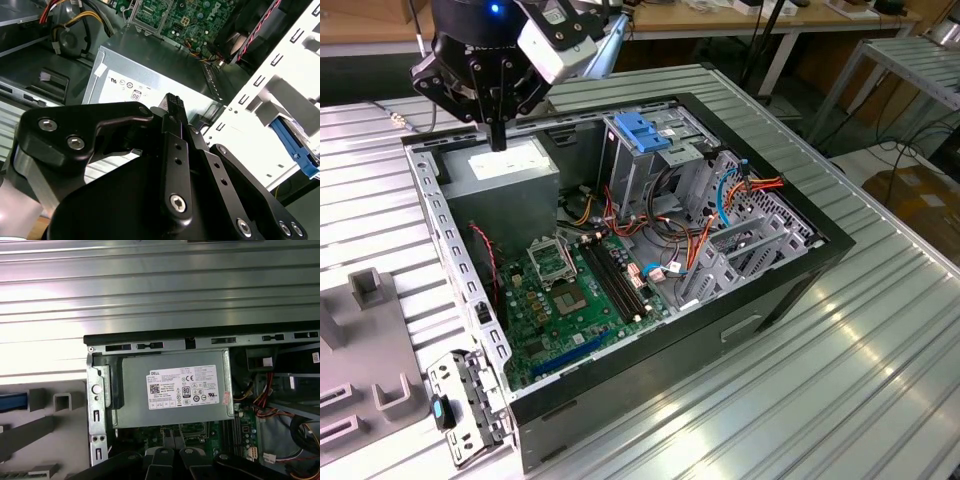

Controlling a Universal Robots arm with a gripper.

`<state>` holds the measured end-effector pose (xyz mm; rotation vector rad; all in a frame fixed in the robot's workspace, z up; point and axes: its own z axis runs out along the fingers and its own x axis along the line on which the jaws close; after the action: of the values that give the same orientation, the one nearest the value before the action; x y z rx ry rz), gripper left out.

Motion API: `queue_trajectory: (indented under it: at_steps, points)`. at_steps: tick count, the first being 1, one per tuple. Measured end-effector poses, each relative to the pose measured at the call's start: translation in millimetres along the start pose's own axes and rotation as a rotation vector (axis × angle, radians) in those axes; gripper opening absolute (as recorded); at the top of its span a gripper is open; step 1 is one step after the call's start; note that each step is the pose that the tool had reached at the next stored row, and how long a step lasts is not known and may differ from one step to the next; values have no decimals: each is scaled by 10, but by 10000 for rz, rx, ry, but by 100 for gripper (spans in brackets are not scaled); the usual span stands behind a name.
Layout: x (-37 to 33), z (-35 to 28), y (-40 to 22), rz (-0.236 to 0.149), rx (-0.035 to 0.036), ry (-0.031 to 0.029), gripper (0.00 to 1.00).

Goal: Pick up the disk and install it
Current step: 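Reach for the disk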

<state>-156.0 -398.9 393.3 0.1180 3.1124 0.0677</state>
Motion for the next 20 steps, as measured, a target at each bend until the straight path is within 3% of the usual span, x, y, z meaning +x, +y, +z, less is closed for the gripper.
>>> queue_trajectory:
  at_steps: [20]
  points:
    - [64, -2, -5, 0, 0, 1, 11]
